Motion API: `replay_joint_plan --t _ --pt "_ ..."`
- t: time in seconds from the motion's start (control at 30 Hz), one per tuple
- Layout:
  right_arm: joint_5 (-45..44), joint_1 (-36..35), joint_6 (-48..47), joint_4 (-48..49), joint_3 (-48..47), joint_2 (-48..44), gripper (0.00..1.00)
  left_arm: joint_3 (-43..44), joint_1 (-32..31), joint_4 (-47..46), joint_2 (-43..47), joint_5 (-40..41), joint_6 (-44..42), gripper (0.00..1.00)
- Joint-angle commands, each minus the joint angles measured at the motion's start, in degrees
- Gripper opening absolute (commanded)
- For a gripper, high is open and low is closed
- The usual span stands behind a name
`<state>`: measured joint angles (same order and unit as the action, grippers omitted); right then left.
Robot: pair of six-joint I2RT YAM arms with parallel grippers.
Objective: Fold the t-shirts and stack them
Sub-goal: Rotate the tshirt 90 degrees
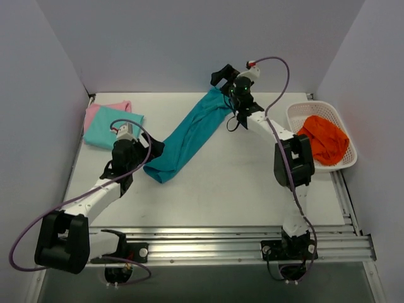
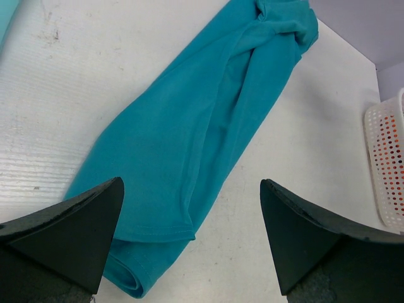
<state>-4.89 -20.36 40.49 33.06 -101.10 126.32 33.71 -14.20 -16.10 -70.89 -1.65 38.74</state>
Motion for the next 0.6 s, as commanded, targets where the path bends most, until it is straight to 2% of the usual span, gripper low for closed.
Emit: replay_joint_plan --t 0.0,0.03,0.1,0.13,0.2,0.23,0.33,0.4,0.57 --pt "-7.2 -4.2 -4.5 1.4 9.0 -15.9 1.0 0.1 0.0 -0.4 2.8 0.4 -0.2 0.98" --pt "-8.5 -5.3 -4.0 1.4 12.2 -21.4 1.0 -0.1 0.0 -0.2 3.3 0.5 -0.2 0.98" --pt "-11.0 -7.9 -0.4 3.7 24.2 -26.5 1.0 -0.3 0.2 0.3 4.1 0.0 0.1 0.98" --pt "-11.6 -11.1 1.0 4.3 28.2 -30.8 1.0 -0.4 0.3 0.4 4.2 -0.3 0.2 0.98" --pt "-15.0 -15.2 4.7 5.6 37.9 -33.7 1.0 -0.5 0.4 1.3 5.2 -0.5 0.5 0.98" --pt "-16.5 -19.8 6.0 5.3 40.3 -35.0 1.0 -0.5 0.5 1.8 5.8 -0.4 0.7 0.98" --pt "-20.3 -28.5 11.1 4.5 46.2 -33.5 1.0 -1.0 0.7 4.1 8.4 0.8 1.0 0.98" --pt "-21.0 -31.7 13.7 3.5 47.6 -31.3 1.0 -1.5 1.1 5.8 10.5 0.9 1.2 0.98" --pt "-21.4 -39.3 19.4 2.1 46.0 -22.4 1.0 -2.1 1.5 9.5 15.3 1.1 2.0 0.98"
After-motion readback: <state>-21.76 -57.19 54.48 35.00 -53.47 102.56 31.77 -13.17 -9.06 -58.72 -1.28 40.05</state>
